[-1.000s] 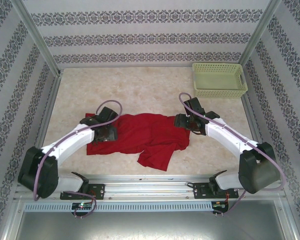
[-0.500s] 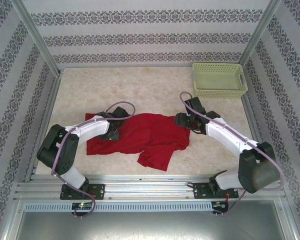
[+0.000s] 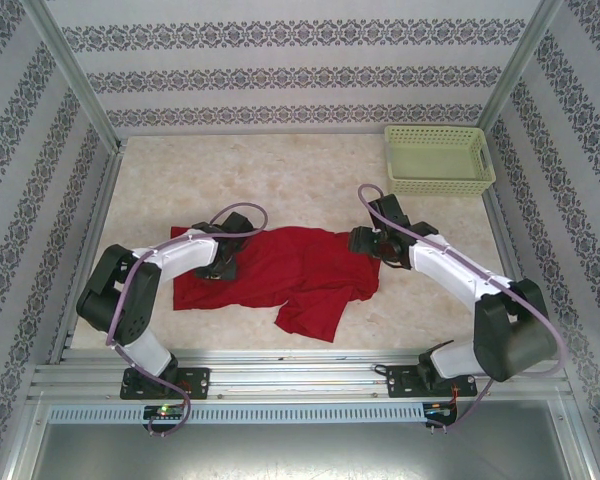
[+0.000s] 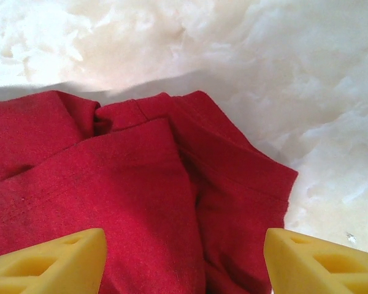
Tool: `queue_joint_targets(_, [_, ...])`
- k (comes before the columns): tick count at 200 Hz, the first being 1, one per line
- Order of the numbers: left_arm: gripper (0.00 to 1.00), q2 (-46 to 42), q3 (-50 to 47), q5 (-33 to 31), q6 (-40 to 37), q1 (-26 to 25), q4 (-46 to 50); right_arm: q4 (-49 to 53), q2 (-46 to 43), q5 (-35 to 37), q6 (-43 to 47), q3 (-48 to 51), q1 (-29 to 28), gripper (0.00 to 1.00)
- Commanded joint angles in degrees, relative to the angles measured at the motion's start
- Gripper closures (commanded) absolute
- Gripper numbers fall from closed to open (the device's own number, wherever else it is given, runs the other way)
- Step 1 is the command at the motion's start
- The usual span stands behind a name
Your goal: Fold the inside-out t-shirt
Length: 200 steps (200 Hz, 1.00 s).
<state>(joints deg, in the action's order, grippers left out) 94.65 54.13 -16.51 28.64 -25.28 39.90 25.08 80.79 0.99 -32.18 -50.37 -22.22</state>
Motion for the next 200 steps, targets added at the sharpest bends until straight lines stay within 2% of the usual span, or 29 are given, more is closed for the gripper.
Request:
queue_joint_targets(1, [0.64, -1.79, -0.67, 0.25, -0.03, 1.2, -0.17, -0.96, 2.08, -0.97, 0.43, 0.1, 0.68, 0.32])
queue_joint_targets(32, [0.75, -4.81, -1.54, 0.22, 0.27, 2.35, -0.26, -2.03, 4.31, -1.59, 0.37, -0.64, 0.77, 0.33])
queue_joint_targets(59, [0.84, -5.41, -2.32, 1.9, 0.1, 3.59, -0.77, -2.49, 6.55, -3.15, 0.37, -1.87, 0.77, 0.41])
queue_joint_targets(85, [0.92, -5.95, -3.16, 3.89, 0.01, 4.75, -1.48, -2.57, 8.47, -4.89, 0.54, -2.96, 0.54, 0.56])
queue_joint_targets(119, [1.0, -9.06, -4.3, 7.53, 0.27, 7.52, -2.15, -1.77, 7.66, -4.4, 0.75, -3.32, 0.36, 0.81])
queue_joint_targets(151, [1.0, -17.74, -5.91, 13.2, 1.64, 12.0, -3.39, 2.82, 1.23, 1.49, 2.4, -4.43, 0.66, 0.96])
queue_joint_targets(174, [1.0, -25.37, -6.93, 18.55, 2.96, 16.41, -4.71, 6.44, -6.19, 6.77, 4.0, -4.88, 2.1, 1.0])
queue_joint_targets(200, [1.0, -32.13, -7.57, 20.44, 4.64, 20.62, -5.44, 8.63, -15.19, 9.4, 4.63, -3.82, 5.38, 1.0])
